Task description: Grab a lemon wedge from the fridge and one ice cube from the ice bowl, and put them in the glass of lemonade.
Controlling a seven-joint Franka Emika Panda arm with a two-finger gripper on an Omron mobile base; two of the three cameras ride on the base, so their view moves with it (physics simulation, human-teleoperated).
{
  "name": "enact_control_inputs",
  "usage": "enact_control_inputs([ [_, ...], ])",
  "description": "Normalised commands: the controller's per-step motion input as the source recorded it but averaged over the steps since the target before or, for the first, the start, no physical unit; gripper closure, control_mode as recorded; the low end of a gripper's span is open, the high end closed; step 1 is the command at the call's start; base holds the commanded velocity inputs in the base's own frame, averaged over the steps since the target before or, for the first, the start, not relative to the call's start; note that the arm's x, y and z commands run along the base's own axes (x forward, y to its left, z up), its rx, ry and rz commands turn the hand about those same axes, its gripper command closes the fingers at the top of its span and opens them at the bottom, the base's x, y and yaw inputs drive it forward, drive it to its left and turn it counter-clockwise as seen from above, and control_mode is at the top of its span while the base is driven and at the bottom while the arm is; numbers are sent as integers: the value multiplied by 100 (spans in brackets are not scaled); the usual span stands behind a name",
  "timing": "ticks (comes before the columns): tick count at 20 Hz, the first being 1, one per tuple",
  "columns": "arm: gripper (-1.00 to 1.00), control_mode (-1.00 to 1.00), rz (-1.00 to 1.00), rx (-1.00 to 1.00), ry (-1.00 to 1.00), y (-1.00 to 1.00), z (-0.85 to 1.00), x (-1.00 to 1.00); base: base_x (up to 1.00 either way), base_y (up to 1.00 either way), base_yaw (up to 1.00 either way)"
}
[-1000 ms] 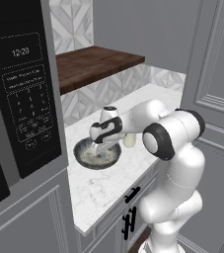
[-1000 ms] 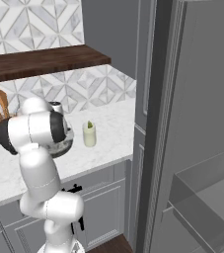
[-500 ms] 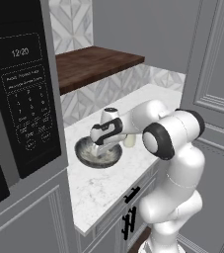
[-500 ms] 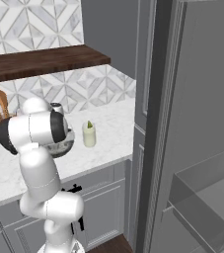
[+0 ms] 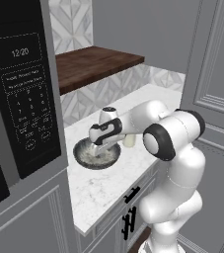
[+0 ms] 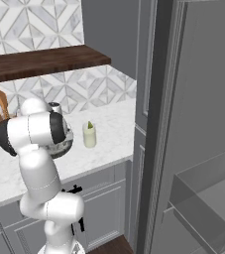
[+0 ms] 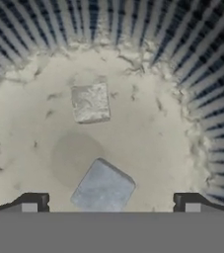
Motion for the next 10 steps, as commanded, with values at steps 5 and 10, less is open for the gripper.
enact_control_inputs([
  [5,-100,-100,-3,0,0,24,-4,3,0,0,0],
  [10,-100,-100,-2,0,0,0,-32,-5,0,0,0],
])
